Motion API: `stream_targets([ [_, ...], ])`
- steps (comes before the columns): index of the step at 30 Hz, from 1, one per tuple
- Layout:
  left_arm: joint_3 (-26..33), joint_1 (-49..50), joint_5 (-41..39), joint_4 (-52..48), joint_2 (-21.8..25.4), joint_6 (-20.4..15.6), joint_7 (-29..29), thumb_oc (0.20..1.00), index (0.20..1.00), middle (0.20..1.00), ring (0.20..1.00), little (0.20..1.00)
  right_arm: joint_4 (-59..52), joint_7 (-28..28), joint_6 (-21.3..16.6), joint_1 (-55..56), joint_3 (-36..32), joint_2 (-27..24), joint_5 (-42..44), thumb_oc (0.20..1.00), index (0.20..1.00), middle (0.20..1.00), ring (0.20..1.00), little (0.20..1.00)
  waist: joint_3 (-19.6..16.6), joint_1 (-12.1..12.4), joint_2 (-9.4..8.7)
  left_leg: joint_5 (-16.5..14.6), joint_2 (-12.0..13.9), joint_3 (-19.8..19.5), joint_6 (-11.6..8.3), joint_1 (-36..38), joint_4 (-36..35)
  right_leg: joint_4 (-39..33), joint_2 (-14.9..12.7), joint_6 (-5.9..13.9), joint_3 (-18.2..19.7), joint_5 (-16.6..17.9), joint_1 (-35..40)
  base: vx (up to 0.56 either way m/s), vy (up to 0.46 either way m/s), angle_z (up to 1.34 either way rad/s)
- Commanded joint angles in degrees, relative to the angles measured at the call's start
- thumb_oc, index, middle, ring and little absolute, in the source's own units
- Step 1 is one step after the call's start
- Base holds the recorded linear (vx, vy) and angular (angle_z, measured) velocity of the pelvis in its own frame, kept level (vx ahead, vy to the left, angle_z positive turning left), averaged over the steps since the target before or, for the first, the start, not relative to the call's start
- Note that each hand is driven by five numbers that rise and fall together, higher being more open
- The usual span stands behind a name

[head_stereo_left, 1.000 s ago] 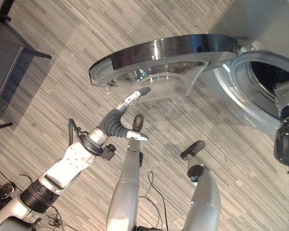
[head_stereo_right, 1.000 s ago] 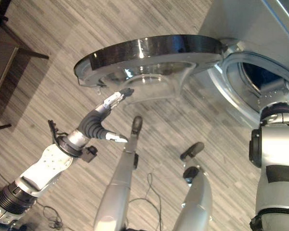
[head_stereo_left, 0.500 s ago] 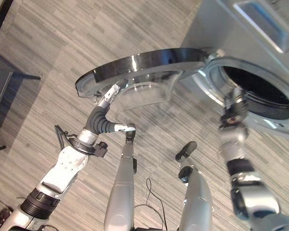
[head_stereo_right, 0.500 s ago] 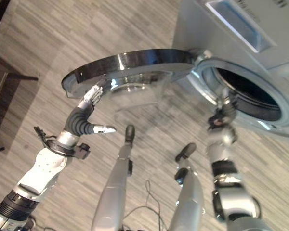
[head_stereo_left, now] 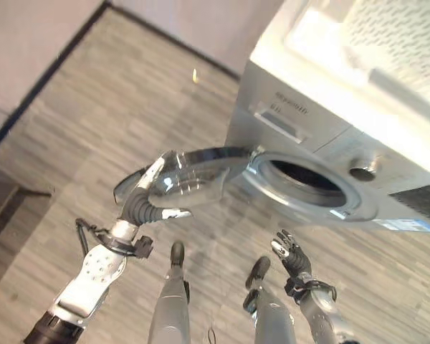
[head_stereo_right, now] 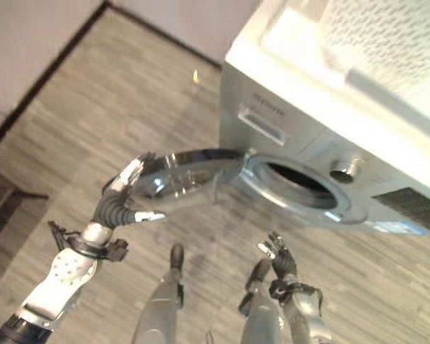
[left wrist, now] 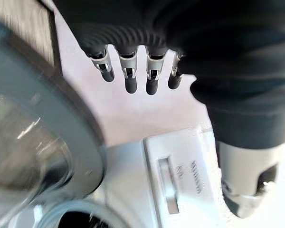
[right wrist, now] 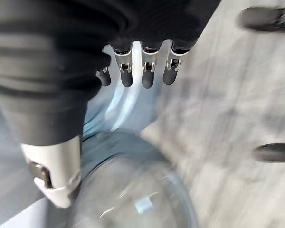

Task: Grab the laundry basket,head to the washer,open it,put in the laundry and shut it.

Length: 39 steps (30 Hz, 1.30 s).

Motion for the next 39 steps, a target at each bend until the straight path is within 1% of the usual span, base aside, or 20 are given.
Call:
stream_targets([
  [1,3.7,2.4,-2.6,1.0,-3.3,-2.6,1.1,1.000,1.000,1.000,1.000,1.000,-8.2,-0.4,-2.3,2.4,-4.8,-3.8,-3.6,1.000,1.000,1.000,1.000,1.000,-2.9,-1.4,1.09,-7.8,-1.5,2.1,2.21,6.9,0.0,2.7,1.2,1.96,4.1,-4.6,4.7,0.04,0.204,-0.39],
  [2,4.3,4.3,-4.3,2.2,-4.8,-2.0,0.8,1.000,1.000,1.000,1.000,1.000,-13.6,-1.9,-3.2,2.9,-7.3,-4.2,-6.4,1.000,1.000,1.000,1.000,1.000,-4.0,-2.1,1.12,-8.0,-2.5,3.7,3.57,9.1,0.2,2.3,0.4,2.09,4.8,-3.0,6.0,0.01,0.138,-0.38],
  [5,4.7,6.1,-5.9,3.6,-6.6,-1.2,0.5,1.000,1.000,1.000,1.000,1.000,-19.1,-4.0,-4.2,3.2,-10.0,-3.7,-9.0,1.000,1.000,1.000,1.000,1.000,-5.0,-2.6,1.50,-9.6,-3.5,5.5,5.07,12.6,-0.1,2.3,-0.4,3.14,6.7,-1.3,7.5,0.07,0.218,-0.40],
  [7,3.9,6.5,-7.0,5.7,-8.5,0.5,0.3,1.000,1.000,1.000,1.000,1.000,-25.4,-5.6,-5.4,4.3,-13.5,0.0,-5.2,1.000,1.000,1.000,1.000,1.000,-6.4,-4.4,2.61,-11.2,-5.3,7.5,7.16,16.6,-1.2,4.7,-2.4,4.60,8.6,1.8,8.3,0.08,0.313,-0.46],
  [9,3.6,7.2,-6.1,7.1,-9.1,1.1,0.3,1.000,1.000,1.000,1.000,1.000,-30.3,-5.2,-5.2,8.0,-15.2,1.4,-4.3,1.000,1.000,1.000,1.000,1.000,-6.7,-6.3,3.45,-11.4,-6.4,7.8,8.18,18.8,-2.3,8.9,-3.6,4.83,11.3,4.8,7.6,0.00,0.230,-0.33],
  [11,3.4,7.7,-4.5,8.3,-9.5,1.3,1.0,1.000,1.000,1.000,1.000,1.000,-34.3,-5.1,-5.0,10.6,-15.8,1.5,-4.0,1.000,1.000,1.000,1.000,1.000,-6.2,-8.4,4.68,-11.1,-6.9,7.8,9.51,20.3,-3.1,15.5,-3.0,4.34,15.9,6.6,4.6,-0.04,0.199,0.02],
  [12,3.4,7.6,-4.5,8.4,-9.5,1.3,1.0,1.000,1.000,1.000,1.000,1.000,-34.4,-5.1,-4.9,10.6,-15.8,1.5,-4.0,1.000,1.000,1.000,1.000,1.000,-6.4,-8.3,4.57,-10.8,-7.1,8.0,9.57,20.0,-3.3,15.6,-3.1,4.33,16.2,6.7,4.1,-0.03,0.151,0.02],
  [14,3.6,8.1,-3.5,9.5,-10.4,1.6,1.1,1.000,1.000,1.000,1.000,1.000,-39.1,-6.5,-6.5,10.1,-17.3,0.1,-7.5,1.000,1.000,1.000,1.000,1.000,-5.9,-9.6,6.12,-11.0,-6.8,8.5,10.40,22.2,-4.2,21.2,-0.7,3.56,20.6,5.4,0.2,-0.03,0.151,-0.22],
  [15,3.6,8.1,-3.5,9.5,-10.4,1.6,1.1,1.000,1.000,1.000,1.000,1.000,-39.1,-6.6,-6.4,10.1,-17.3,0.1,-7.5,1.000,1.000,1.000,1.000,1.000,-6.0,-9.5,6.12,-11.0,-6.8,8.5,10.40,22.2,-4.2,21.2,-0.7,3.55,20.7,5.4,0.1,-0.01,0.109,-0.34],
  [17,3.2,7.2,-3.2,10.2,-11.1,1.5,0.5,1.000,1.000,1.000,1.000,1.000,-43.7,-9.2,-8.3,6.5,-20.6,-1.1,-12.6,1.000,1.000,1.000,1.000,1.000,-6.7,-10.0,6.50,-11.1,-6.5,7.3,10.21,23.0,-5.1,15.9,1.4,3.22,23.2,2.0,-1.2,0.05,0.008,-0.34],
  [19,3.0,6.7,-3.0,10.4,-11.2,1.4,0.2,1.000,1.000,1.000,1.000,1.000,-44.5,-10.8,-8.6,5.1,-21.7,-1.4,-15.0,1.000,1.000,1.000,1.000,1.000,-6.9,-9.8,6.40,-11.0,-6.7,6.6,10.09,22.7,-5.0,12.8,1.7,3.42,24.0,2.3,-1.0,0.07,-0.044,-0.11],
  [20,1.7,5.4,-2.4,11.3,-11.9,1.5,-0.3,1.000,1.000,1.000,1.000,1.000,-45.6,-15.0,-9.3,0.4,-24.0,-1.9,-20.8,1.000,1.000,1.000,1.000,1.000,-7.8,-9.3,6.14,-12.0,-6.9,4.4,9.95,22.9,-4.6,6.0,1.9,4.15,27.1,2.4,-0.4,0.11,-0.079,0.20],
  [22,0.9,4.3,-1.9,12.1,-12.4,1.4,-0.3,1.000,1.000,1.000,1.000,1.000,-45.6,-17.9,-9.1,-1.9,-25.2,-2.3,-24.5,1.000,1.000,1.000,1.000,1.000,-8.2,-9.0,5.78,-12.2,-7.4,3.1,10.00,22.4,-4.0,3.5,1.7,4.50,28.8,3.8,-0.4,0.11,-0.081,0.44],
  [23,-0.5,2.5,-0.8,13.4,-13.0,1.9,0.0,1.000,1.000,1.000,1.000,1.000,-46.0,-22.5,-8.5,-6.1,-27.0,-2.3,-29.0,1.000,1.000,1.000,1.000,1.000,-8.8,-8.3,5.12,-13.1,-7.9,1.2,9.80,22.5,-2.9,1.0,1.0,4.89,31.2,4.9,-0.5,0.11,-0.101,1.01],
  [29,-3.8,-2.3,6.2,16.6,-13.0,1.5,2.0,1.000,1.000,1.000,1.000,1.000,-47.4,-33.6,-5.0,-15.6,-34.7,-7.1,-42.0,1.000,1.000,1.000,1.000,1.000,-9.9,-6.6,2.52,-15.2,-8.4,-2.7,8.36,22.6,0.2,-1.1,-1.1,5.72,27.7,7.6,0.9,0.12,-0.131,0.75],
  [30,-4.1,-2.8,6.3,16.9,-13.1,1.4,2.1,1.000,1.000,1.000,1.000,1.000,-47.4,-33.7,-4.8,-15.7,-34.9,-7.2,-42.1,1.000,1.000,1.000,1.000,1.000,-9.6,-6.8,2.25,-14.7,-8.7,-2.9,8.27,22.3,0.3,-1.1,-1.5,5.64,27.5,8.0,0.9,0.21,-0.245,0.47],
  [31,-4.6,-3.9,7.9,18.2,-13.4,1.1,2.2,1.000,1.000,1.000,1.000,1.000,-45.2,-33.6,-2.5,-15.3,-37.4,-10.5,-43.5,1.000,1.000,1.000,1.000,1.000,-10.7,-6.6,0.28,-15.3,-8.6,-3.4,7.25,23.3,0.0,-1.0,-1.8,6.13,26.4,8.4,2.4,0.12,-0.223,0.46],
  [33,-5.0,-4.0,8.1,18.5,-13.5,1.0,2.0,1.000,1.000,1.000,1.000,1.000,-44.4,-33.3,-2.6,-15.3,-37.9,-12.2,-42.6,1.000,1.000,1.000,1.000,1.000,-10.9,-6.5,-0.01,-15.3,-8.2,-3.4,6.80,23.9,-0.5,-1.3,-1.7,6.13,25.7,9.1,3.2,0.13,-0.194,0.18],
  [37,-4.8,-3.7,5.7,18.7,-13.4,2.1,0.9,1.000,1.000,1.000,1.000,1.000,-38.1,-28.9,-1.1,-16.8,-37.4,-24.0,-38.7,1.000,1.000,1.000,1.000,1.000,-12.6,-5.8,-2.25,-14.3,-3.4,-3.4,4.21,27.2,-3.9,-0.8,0.4,6.13,21.7,6.7,4.8,0.16,-0.247,0.06],
  [39,-5.2,-3.9,4.5,19.4,-13.8,2.4,-0.1,1.000,1.000,1.000,1.000,1.000,-34.2,-26.1,-1.0,-18.5,-35.9,-29.7,-34.7,1.000,1.000,1.000,1.000,1.000,-13.2,-5.8,-2.72,-12.3,-1.4,-3.2,3.01,28.4,-6.3,-1.0,1.4,6.11,20.5,5.4,5.6,0.14,-0.225,0.05],
])
